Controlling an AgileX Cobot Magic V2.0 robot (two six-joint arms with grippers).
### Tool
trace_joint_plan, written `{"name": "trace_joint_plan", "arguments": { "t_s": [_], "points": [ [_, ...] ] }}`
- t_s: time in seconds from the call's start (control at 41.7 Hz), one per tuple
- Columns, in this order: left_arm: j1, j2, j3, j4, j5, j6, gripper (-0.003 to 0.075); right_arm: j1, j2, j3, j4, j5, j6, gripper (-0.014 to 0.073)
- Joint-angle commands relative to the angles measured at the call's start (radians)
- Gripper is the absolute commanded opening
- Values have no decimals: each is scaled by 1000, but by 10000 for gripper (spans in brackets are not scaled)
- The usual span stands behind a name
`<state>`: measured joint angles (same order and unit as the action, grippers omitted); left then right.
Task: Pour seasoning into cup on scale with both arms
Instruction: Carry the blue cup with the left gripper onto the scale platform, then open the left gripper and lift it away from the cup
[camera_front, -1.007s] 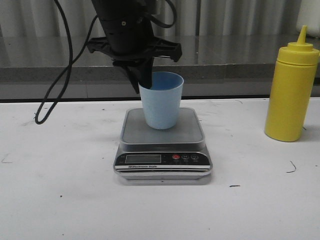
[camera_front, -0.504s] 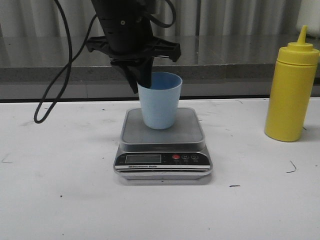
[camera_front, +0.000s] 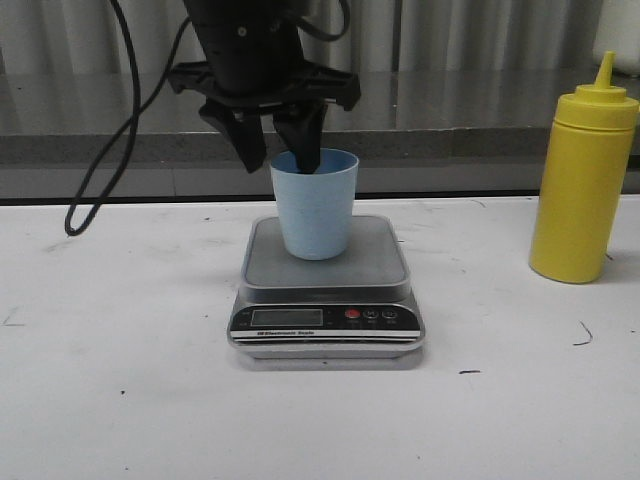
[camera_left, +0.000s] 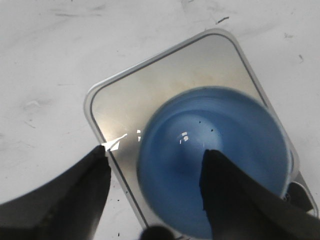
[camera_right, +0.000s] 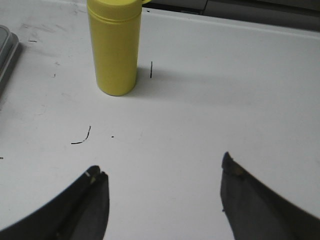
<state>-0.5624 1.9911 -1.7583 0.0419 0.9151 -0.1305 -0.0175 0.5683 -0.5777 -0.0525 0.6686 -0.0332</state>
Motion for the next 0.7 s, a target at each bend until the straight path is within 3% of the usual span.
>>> {"name": "trace_joint_plan", "arguments": {
  "t_s": [0.0,0.216,0.671],
  "points": [
    [-5,-150,-32,12,-2,24,400,-6,8,-25,-10,-66,-9,500],
    [-5,-356,70,63,5,46,400,-6,8,-25,-10,-66,-9,500],
    [-5,-878,531,72,-124,44,400,-6,8,-25,-10,-66,-9,500]
  ]
}}
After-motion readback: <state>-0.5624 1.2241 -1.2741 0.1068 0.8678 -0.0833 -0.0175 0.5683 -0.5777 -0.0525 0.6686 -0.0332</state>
